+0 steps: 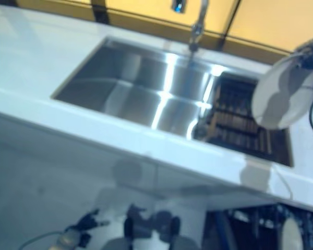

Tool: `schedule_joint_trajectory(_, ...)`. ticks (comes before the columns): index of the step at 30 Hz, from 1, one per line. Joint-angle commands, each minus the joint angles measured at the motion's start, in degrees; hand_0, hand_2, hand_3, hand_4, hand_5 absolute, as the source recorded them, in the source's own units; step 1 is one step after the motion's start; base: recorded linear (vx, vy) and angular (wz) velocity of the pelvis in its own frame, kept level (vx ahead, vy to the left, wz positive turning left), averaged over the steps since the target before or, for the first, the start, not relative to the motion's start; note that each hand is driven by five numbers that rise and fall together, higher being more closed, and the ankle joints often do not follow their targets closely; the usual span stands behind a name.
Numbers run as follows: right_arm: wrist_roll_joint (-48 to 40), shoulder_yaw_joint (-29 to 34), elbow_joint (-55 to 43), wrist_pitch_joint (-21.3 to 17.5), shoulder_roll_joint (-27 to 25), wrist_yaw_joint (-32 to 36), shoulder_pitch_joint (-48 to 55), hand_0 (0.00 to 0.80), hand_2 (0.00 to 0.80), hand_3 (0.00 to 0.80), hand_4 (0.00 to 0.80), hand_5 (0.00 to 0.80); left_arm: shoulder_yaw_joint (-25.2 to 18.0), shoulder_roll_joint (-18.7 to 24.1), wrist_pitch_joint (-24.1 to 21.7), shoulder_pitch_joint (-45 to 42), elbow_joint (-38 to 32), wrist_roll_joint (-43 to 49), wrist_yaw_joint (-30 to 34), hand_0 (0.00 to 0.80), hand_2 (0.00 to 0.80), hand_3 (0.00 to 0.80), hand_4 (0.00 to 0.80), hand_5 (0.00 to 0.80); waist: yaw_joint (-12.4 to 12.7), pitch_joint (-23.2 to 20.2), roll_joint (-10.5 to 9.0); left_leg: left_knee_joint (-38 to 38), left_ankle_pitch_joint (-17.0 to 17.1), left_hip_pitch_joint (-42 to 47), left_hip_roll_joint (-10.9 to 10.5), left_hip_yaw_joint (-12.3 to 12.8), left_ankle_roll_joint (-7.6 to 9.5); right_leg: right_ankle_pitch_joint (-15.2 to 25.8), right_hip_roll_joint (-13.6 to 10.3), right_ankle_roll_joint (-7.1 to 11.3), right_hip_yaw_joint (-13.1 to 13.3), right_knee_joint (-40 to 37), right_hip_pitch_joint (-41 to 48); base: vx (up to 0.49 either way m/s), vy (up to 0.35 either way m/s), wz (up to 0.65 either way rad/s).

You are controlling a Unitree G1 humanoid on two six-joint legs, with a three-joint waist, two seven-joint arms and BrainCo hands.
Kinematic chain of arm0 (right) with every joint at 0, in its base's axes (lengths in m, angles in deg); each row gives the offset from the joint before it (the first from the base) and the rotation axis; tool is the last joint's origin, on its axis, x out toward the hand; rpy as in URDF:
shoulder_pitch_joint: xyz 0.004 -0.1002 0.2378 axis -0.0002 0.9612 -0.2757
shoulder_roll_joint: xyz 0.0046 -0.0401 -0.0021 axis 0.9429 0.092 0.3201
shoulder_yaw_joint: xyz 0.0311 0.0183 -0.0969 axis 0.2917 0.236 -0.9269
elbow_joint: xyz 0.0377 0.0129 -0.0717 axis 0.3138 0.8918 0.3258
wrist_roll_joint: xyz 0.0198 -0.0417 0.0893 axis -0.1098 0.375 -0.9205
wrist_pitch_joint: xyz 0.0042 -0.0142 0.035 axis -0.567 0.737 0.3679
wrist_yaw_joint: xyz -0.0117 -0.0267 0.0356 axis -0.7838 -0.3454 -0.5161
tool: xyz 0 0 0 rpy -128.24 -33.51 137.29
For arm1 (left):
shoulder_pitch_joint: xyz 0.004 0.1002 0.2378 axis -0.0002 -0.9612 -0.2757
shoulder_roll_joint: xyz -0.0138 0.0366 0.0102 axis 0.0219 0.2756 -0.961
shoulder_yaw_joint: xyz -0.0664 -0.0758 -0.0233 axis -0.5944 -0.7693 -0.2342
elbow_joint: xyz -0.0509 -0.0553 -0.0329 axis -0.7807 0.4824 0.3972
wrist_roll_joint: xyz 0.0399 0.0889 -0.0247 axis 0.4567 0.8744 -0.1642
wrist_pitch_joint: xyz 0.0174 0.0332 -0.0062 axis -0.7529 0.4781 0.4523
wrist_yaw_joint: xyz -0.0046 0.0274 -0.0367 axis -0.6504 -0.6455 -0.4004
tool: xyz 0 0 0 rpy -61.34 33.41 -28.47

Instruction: Take plates into dishwasher

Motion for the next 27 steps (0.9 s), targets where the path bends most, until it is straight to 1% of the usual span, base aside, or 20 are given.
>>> schedule_joint_trajectory(1,-9.1,5.9,-0.5,1.5,-6.4,-6.8,1.3,0.8,0.8,0.8,0.8,0.8,2.3,1.9,-2.0,0.8,3.4,-2.5,-1.1,0.0,0.0,0.0,0.0,0.0,-0.8,-2.5,-0.69,3.0,-9.0,4.0,-3.5,0.7,3.01,-0.2,-0.4,4.67,2.1,6.0,-4.9,-0.175,0.187,-0.12)
schedule_joint_trajectory(2,-10.4,8.2,-0.6,3.1,-6.5,-7.7,2.6,0.8,0.8,0.8,0.8,0.8,2.3,2.0,-1.8,1.0,3.8,-2.3,-1.1,0.0,0.0,0.0,0.0,0.0,-1.1,-2.7,-0.69,2.9,-9.0,4.2,-3.6,0.6,3.14,0.2,-0.6,4.95,2.3,6.3,-5.1,-0.176,0.19,-0.11)
schedule_joint_trajectory(4,-11.6,12.4,0.1,3.9,-7.0,-8.2,5.9,0.8,0.8,0.8,0.8,0.8,2.4,2.2,-1.4,1.6,4.6,-1.8,-0.9,0.0,0.0,0.0,0.0,0.0,-1.6,-3.0,-0.9,2.9,-9.3,4.7,-3.8,0.6,3.46,1.2,-1.1,5.55,2.8,7.1,-5.7,-0.146,0.171,-0.17)
schedule_joint_trajectory(5,-13.7,14.9,0.0,5.1,-7.4,-8.6,7.9,0.8,0.8,0.8,0.8,0.8,2.2,2.1,-1.2,1.6,5.4,-1.4,-0.7,0.0,0.0,0.0,0.0,0.0,-2.1,-3.1,-1.01,2.6,-9.3,5.2,-4.1,0.5,3.61,2.2,-1.3,5.86,2.9,7.5,-6.1,-0.105,0.145,-0.16)
schedule_joint_trajectory(7,-17.0,18.9,0.0,5.7,-7.5,-8.9,11.4,0.8,0.8,0.8,0.8,0.8,2.0,2.3,-0.8,1.5,6.5,-0.5,-0.5,0.0,0.0,0.0,0.0,0.0,-2.4,-3.3,-1.51,2.0,-9.3,6.0,-4.2,0.3,3.49,4.2,-1.6,6.34,3.1,7.5,-6.6,-0.098,0.113,-0.07)
schedule_joint_trajectory(9,-18.9,22.5,-0.6,6.3,-7.1,-8.7,14.4,0.8,0.8,0.8,0.8,0.8,1.6,2.6,-0.1,1.4,7.3,0.6,0.1,0.0,0.0,0.0,0.0,0.0,-2.6,-3.0,-1.87,1.6,-9.3,6.9,-3.8,0.8,3.3,6.0,-1.8,6.88,2.0,7.8,-7.7,-0.115,0.054,-0.25)
schedule_joint_trajectory(11,-20.3,25.2,-1.5,6.8,-6.1,-8.4,17.2,0.8,0.8,0.8,0.8,0.8,0.8,3.0,0.5,1.4,8.0,1.4,0.4,0.0,0.0,0.0,0.0,0.0,-2.8,-2.6,-2.08,1.1,-9.2,7.7,-3.3,1.8,3.39,6.4,-1.6,7.06,0.7,8.5,-9.1,-0.139,0.037,-0.52)
schedule_joint_trajectory(12,-20.9,26.2,-1.7,7.2,-5.8,-8.4,18.2,0.8,0.8,0.8,0.8,0.8,0.6,3.0,0.8,1.4,8.2,1.7,0.5,0.0,0.0,0.0,0.0,0.0,-2.9,-2.5,-2.16,1.0,-9.2,8.0,-3.2,2.2,3.53,6.2,-1.4,6.97,0.4,8.7,-9.3,-0.156,0.014,-0.87)
schedule_joint_trajectory(14,-21.7,27.4,-1.2,6.9,-5.1,-7.9,19.8,0.8,0.8,0.8,0.8,0.8,0.4,3.0,1.1,1.6,8.9,1.4,0.3,0.0,0.0,0.0,0.0,0.0,-2.7,-2.6,-2.1,1.3,-9.0,7.5,-2.7,3.2,3.79,5.4,-1.5,6.42,-0.1,10.6,-8.6,-0.182,-0.011,-0.73)
schedule_joint_trajectory(16,-22.3,28.6,-0.9,6.7,-4.3,-7.1,21.3,0.8,0.8,0.8,0.8,0.8,0.4,2.6,0.6,1.5,9.8,1.3,0.1,0.0,0.0,0.0,0.0,0.0,-2.5,-2.9,-1.78,1.8,-8.8,6.9,-2.0,4.6,4.02,4.4,-2.6,5.91,-0.5,12.6,-7.5,-0.167,-0.028,-0.38)
schedule_joint_trajectory(18,-23.4,29.4,-0.8,6.4,-3.5,-6.4,22.7,0.8,0.8,0.8,0.8,0.8,0.5,2.2,0.3,1.5,10.7,1.0,-0.2,0.0,0.0,0.0,0.0,0.0,-2.1,-3.6,-1.11,2.0,-8.8,6.6,-1.0,5.9,3.98,2.4,-3.6,5.49,-0.8,13.4,-5.0,-0.138,-0.05,-0.32)
schedule_joint_trajectory(19,-23.3,29.6,-0.8,6.5,-3.4,-6.3,22.8,0.8,0.8,0.8,0.8,0.8,0.5,2.3,0.2,1.6,10.8,1.1,-0.2,0.0,0.0,0.0,0.0,0.0,-2.0,-3.8,-1.12,2.1,-8.6,6.3,-0.9,6.1,3.98,2.4,-3.8,5.38,-0.8,13.4,-4.8,-0.121,-0.06,-0.41)
schedule_joint_trajectory(20,-22.8,29.8,-0.4,6.3,-2.6,-5.8,23.2,0.8,0.8,0.8,0.8,0.8,0.7,1.9,-0.4,1.6,11.8,1.1,-0.5,0.0,0.0,0.0,0.0,0.0,-1.8,-4.4,-0.74,1.9,-8.7,6.3,-0.2,7.0,3.95,1.0,-4.6,5.37,-1.0,13.6,-3.1,-0.104,-0.074,-0.45)
schedule_joint_trajectory(22,-22.8,29.3,-0.1,6.1,-1.5,-4.9,22.9,0.8,0.8,0.8,0.8,0.8,0.5,1.7,-1.4,1.5,12.9,1.1,-0.8,0.0,0.0,0.0,0.0,0.0,-1.5,-5.1,-0.41,1.4,-8.4,6.3,0.5,8.2,3.83,-0.3,-5.5,5.45,-1.8,13.5,-1.3,-0.097,-0.097,-0.68)
schedule_joint_trajectory(24,-22.4,28.5,0.4,5.5,-0.7,-4.4,22.3,0.8,0.8,0.8,0.8,0.8,0.2,1.7,-1.7,1.4,13.1,1.4,-1.0,0.0,0.0,0.0,0.0,0.0,-1.0,-6.0,-0.06,1.2,-8.0,6.0,1.1,9.3,3.75,-3.2,-5.2,5.35,-2.4,12.7,0.7,-0.071,-0.109,-0.8)
schedule_joint_trajectory(25,-21.9,27.4,0.7,4.8,0.3,-4.0,21.4,0.8,0.8,0.8,0.8,0.8,0.1,1.6,-2.1,1.4,13.5,0.8,-1.4,0.0,0.0,0.0,0.0,0.0,-0.6,-6.7,-0.17,1.4,-7.8,5.6,1.2,10.4,3.44,-5.0,-4.0,5.38,-3.6,8.8,2.9,-0.047,-0.143,-0.65)
schedule_joint_trajectory(27,-21.8,25.6,1.0,4.6,1.0,-3.7,20.2,0.8,0.8,0.8,0.8,0.8,-0.3,1.7,-2.6,1.5,14.0,1.0,-1.6,0.0,0.0,0.0,0.0,0.0,-0.5,-7.2,-0.38,1.4,-7.7,5.6,1.4,11.0,2.99,-4.8,-3.5,5.59,-4.2,6.8,2.9,-0.008,-0.178,-0.76)
